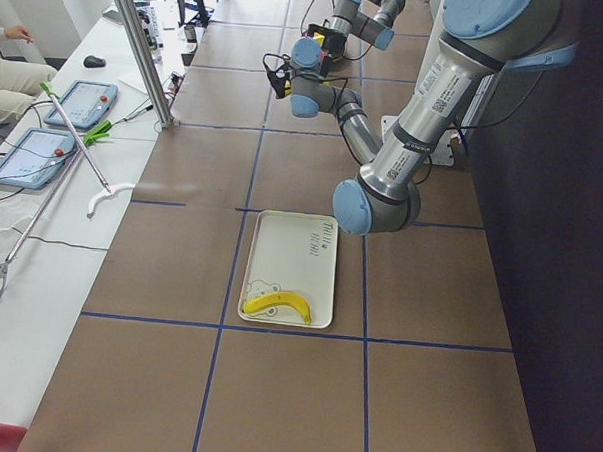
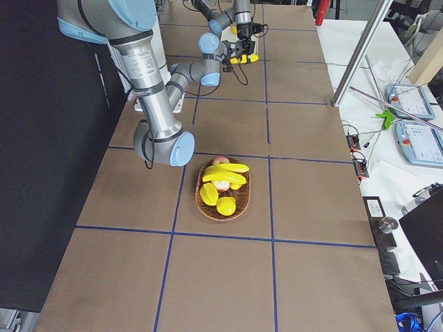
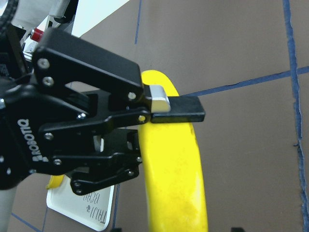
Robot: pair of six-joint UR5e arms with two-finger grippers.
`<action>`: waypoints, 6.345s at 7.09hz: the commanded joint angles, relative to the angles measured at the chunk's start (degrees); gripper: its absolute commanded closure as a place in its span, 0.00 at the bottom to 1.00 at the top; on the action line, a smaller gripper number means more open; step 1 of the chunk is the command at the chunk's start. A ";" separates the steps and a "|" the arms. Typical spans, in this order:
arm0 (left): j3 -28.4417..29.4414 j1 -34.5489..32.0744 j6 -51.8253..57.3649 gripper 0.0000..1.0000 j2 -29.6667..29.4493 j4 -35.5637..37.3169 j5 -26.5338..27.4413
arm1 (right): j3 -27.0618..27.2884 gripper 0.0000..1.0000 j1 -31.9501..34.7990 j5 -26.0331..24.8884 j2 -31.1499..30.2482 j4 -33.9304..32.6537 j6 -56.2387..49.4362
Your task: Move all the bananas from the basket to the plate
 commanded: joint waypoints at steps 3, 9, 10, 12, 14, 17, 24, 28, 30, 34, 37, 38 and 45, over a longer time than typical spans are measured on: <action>-0.02 0.07 0.66 1.00 1.72 0.00 0.12 | 6.74 0.00 3.93 7.91 -0.56 -10.62 -0.17; -3.36 -2.21 8.94 1.00 17.07 0.18 7.23 | 12.20 0.00 17.31 21.92 -13.10 -17.50 -2.36; -5.37 -3.52 15.27 1.00 23.03 0.18 6.63 | 14.21 0.00 17.57 21.92 -14.78 -22.23 -6.90; -5.74 -7.82 25.58 1.00 31.14 0.09 1.55 | 19.83 0.00 19.67 21.92 -15.41 -40.19 -19.79; -5.13 -9.59 36.54 1.00 36.94 0.00 -1.54 | 23.54 0.00 20.91 21.84 -15.50 -55.44 -35.44; 0.04 -15.21 53.29 1.00 41.81 -0.61 -3.05 | 25.83 0.00 26.70 23.05 -25.06 -55.58 -50.24; 12.95 -20.32 40.85 0.87 39.35 -9.79 -2.43 | 25.66 0.00 26.89 23.50 -25.17 -55.58 -50.62; 14.30 -20.23 40.91 0.00 39.26 -12.83 -2.61 | 25.92 0.00 26.89 23.50 -25.17 -55.58 -50.27; 14.21 -22.32 51.33 0.00 39.44 -12.31 -3.31 | 26.01 0.00 26.98 23.50 -25.17 -55.58 -50.27; -1.04 -24.98 51.46 0.00 39.53 -7.91 -8.01 | 26.97 0.00 27.24 23.33 -28.31 -55.23 -53.76; -4.68 -19.46 49.97 0.00 37.35 -8.61 -7.35 | 28.73 0.00 30.05 23.15 -37.18 -53.40 -62.30; -4.68 -18.57 49.01 0.00 37.16 -8.53 -7.27 | 27.86 0.00 30.23 23.15 -40.86 -48.08 -62.14; -4.68 -18.39 48.91 0.00 37.24 -8.53 -7.27 | 3.16 0.01 30.06 23.15 -50.04 1.37 -38.95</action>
